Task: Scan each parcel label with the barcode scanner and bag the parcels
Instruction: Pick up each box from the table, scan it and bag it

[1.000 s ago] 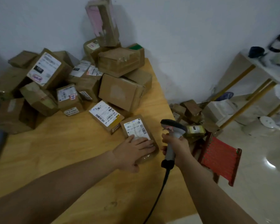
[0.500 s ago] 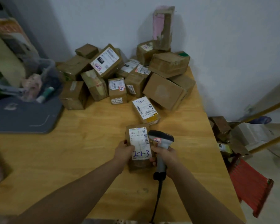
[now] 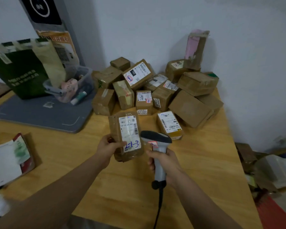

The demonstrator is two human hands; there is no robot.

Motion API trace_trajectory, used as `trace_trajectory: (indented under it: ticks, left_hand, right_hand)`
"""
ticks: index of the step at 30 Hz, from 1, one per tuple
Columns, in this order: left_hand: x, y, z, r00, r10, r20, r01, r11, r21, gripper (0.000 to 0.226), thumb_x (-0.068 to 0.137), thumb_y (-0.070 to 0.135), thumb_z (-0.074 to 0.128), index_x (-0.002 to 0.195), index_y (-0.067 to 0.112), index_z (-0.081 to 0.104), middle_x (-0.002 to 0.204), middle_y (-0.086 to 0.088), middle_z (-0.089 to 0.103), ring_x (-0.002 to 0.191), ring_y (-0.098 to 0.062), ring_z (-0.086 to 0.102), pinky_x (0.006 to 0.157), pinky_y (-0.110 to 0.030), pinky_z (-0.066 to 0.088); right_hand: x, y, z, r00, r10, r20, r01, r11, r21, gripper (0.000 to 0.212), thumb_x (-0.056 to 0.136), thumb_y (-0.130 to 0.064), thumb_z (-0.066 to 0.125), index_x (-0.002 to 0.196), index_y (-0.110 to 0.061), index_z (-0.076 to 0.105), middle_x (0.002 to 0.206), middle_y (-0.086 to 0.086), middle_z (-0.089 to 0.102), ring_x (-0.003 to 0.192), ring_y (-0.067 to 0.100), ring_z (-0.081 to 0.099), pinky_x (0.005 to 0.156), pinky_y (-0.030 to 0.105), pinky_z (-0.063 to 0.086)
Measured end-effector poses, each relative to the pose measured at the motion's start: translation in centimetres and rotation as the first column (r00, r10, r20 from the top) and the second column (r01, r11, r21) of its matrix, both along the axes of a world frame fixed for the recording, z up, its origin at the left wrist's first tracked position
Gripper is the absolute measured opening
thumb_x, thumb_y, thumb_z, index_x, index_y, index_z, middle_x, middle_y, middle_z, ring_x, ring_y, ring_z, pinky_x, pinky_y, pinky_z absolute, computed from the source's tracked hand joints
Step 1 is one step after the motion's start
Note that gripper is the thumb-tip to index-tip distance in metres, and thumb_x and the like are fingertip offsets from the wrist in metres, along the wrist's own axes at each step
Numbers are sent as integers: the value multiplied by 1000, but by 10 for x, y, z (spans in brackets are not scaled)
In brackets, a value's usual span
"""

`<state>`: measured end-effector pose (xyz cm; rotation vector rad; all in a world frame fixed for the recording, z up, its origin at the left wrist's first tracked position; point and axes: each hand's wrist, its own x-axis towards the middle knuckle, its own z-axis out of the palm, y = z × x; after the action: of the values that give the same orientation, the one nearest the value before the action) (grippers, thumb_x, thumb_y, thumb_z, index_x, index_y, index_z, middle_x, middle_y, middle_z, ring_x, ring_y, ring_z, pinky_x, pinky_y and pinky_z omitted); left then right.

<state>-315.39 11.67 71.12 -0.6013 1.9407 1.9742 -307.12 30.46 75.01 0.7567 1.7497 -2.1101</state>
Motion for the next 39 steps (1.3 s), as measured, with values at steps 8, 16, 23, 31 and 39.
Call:
trace_trajectory:
  ticks: [8, 16, 23, 31, 39]
  left_hand:
    - [-8, -23, 4, 940, 325, -106, -325, 945, 24, 62, 72, 1, 80, 126, 7, 51, 111, -5, 63, 97, -19, 59, 78, -29, 47]
    - [-22, -31, 6, 903, 406, -142, -409, 913, 14, 59, 67, 5, 84, 120, 6, 57, 108, -4, 67, 99, -19, 64, 80, -28, 51]
    - [-22, -34, 2, 890, 433, -141, -436, 900, 12, 60, 66, 7, 85, 120, 6, 57, 109, -5, 67, 100, -20, 64, 72, -24, 50]
    - [-20, -37, 3, 882, 448, -142, -452, 892, 4, 61, 67, 7, 84, 121, 4, 55, 111, -8, 66, 103, -23, 64, 85, -33, 53]
    - [-14, -38, 8, 874, 463, -147, -463, 886, 34, 64, 70, 5, 83, 125, 3, 51, 102, -2, 60, 96, -18, 58, 82, -29, 50]
  right_hand:
    - [-28, -27, 41, 1000, 12, 25, -5, 968, -251, 14, 79, -11, 71, 75, -7, 58, 56, 8, 59, 42, 15, 50, 42, 22, 43]
    - [-32, -55, 53, 999, 39, 31, -25, 932, -362, 14, 81, -10, 69, 74, -8, 57, 56, 7, 54, 39, 13, 47, 41, 20, 41]
    - [-35, -67, 58, 999, -23, 39, 38, 906, -421, 14, 82, -10, 69, 75, -8, 57, 54, 6, 53, 37, 12, 46, 40, 19, 41]
    - [-33, -75, 61, 999, -18, 44, 36, 897, -440, 19, 82, -9, 69, 66, -9, 59, 54, 6, 53, 40, 13, 45, 41, 19, 40]
    - [-32, -78, 62, 999, -9, 38, 24, 909, -416, 19, 82, -9, 70, 67, -9, 58, 54, 6, 53, 39, 13, 46, 41, 19, 40]
